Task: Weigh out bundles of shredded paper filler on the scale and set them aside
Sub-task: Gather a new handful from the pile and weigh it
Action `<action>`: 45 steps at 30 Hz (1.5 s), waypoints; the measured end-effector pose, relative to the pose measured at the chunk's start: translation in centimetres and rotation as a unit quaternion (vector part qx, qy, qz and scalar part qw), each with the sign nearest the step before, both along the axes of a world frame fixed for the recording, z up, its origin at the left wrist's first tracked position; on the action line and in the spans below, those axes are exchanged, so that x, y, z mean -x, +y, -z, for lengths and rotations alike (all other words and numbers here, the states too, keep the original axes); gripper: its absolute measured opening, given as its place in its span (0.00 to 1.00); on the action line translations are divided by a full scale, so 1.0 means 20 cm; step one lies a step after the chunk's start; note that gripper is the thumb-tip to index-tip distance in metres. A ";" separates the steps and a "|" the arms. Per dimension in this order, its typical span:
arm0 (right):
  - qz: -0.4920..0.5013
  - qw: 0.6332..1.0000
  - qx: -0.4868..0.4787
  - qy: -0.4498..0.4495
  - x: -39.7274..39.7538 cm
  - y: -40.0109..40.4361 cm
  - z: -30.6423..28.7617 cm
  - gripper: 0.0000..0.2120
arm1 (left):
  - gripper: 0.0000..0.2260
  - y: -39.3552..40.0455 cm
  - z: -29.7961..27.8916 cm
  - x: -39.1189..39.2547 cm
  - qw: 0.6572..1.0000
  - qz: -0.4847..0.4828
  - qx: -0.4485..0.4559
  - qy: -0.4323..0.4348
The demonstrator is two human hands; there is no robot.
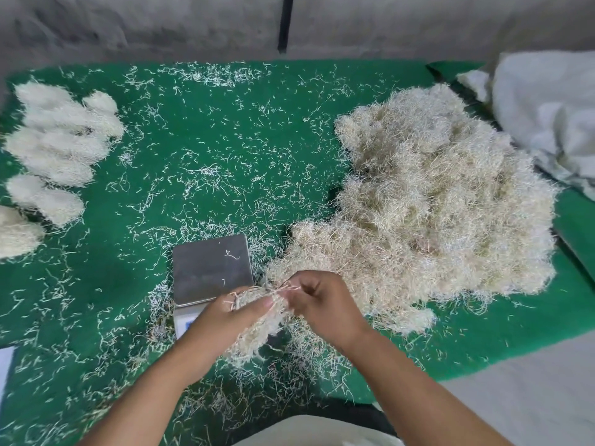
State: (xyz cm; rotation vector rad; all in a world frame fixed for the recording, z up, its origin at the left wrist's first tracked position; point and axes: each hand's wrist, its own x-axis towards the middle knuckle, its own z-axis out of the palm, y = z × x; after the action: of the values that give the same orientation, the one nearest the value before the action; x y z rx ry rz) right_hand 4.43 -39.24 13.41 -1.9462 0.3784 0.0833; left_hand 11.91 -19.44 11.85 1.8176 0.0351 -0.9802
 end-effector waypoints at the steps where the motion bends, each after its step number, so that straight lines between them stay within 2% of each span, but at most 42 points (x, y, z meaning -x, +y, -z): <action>1: 0.008 1.000 0.014 0.005 -0.01 -0.03 0.01 0.10 | 0.58 0.01 0.01 0.00 1.000 0.007 -0.007 -0.007; 3: 0.002 0.998 0.069 0.007 -0.02 -0.08 0.04 0.10 | 0.57 0.01 0.01 -0.01 0.999 0.025 -0.021 -0.030; 5: 0.044 0.995 0.090 0.021 -0.05 -0.15 0.09 0.11 | 0.53 0.01 0.01 -0.03 0.996 0.033 -0.052 -0.062; 8: 0.198 0.973 0.110 0.049 -0.10 -0.42 0.15 0.10 | 0.52 0.12 0.01 -0.10 0.987 0.002 -0.127 -0.094; 10: 0.329 0.937 0.099 0.062 -0.09 -0.65 0.18 0.09 | 0.52 0.26 0.03 -0.18 0.980 -0.041 -0.169 -0.095; 11: 0.386 0.917 0.074 0.067 -0.07 -0.75 0.20 0.08 | 0.50 0.33 0.05 -0.22 0.974 -0.052 -0.196 -0.100; 13: 0.425 0.898 0.028 0.109 -0.02 -0.90 0.25 0.09 | 0.43 0.42 0.08 -0.28 0.962 -0.052 -0.243 -0.117; 16: 0.373 0.911 -0.060 0.165 -0.02 -0.92 0.29 0.21 | 0.33 0.42 0.13 -0.35 0.958 -0.018 -0.237 -0.161; 17: 0.359 0.917 -0.062 0.165 -0.02 -0.89 0.30 0.24 | 0.33 0.39 0.14 -0.37 0.957 -0.005 -0.226 -0.184; 19: 0.348 0.925 -0.006 0.151 0.00 -0.83 0.32 0.27 | 0.32 0.32 0.17 -0.42 0.945 0.030 -0.213 -0.247; 23: 0.326 0.925 0.158 0.114 0.04 -0.76 0.32 0.18 | 0.28 0.18 0.26 -0.53 0.931 0.097 -0.173 -0.306; 29: 0.394 0.899 0.157 0.108 0.08 -0.79 0.23 0.11 | 0.34 0.12 0.45 -0.61 0.906 0.160 -0.196 -0.338; 34: 0.448 0.878 0.165 0.025 0.03 -0.73 0.08 0.06 | 0.44 0.13 0.49 -0.65 0.896 0.157 -0.206 -0.360; 40: 0.352 0.924 0.147 0.010 -0.08 -0.55 0.06 0.06 | 0.45 0.18 0.51 -0.65 0.886 0.151 -0.238 -0.369; 45: 0.262 0.957 0.119 0.034 -0.14 -0.41 0.13 0.06 | 0.47 0.31 0.52 -0.62 0.900 0.085 -0.243 -0.351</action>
State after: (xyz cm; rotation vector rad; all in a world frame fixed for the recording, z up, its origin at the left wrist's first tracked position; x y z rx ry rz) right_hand 7.15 -47.37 10.73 -2.0162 0.9760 -0.2512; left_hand 24.22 -13.33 1.47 2.5874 -0.3588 -0.3865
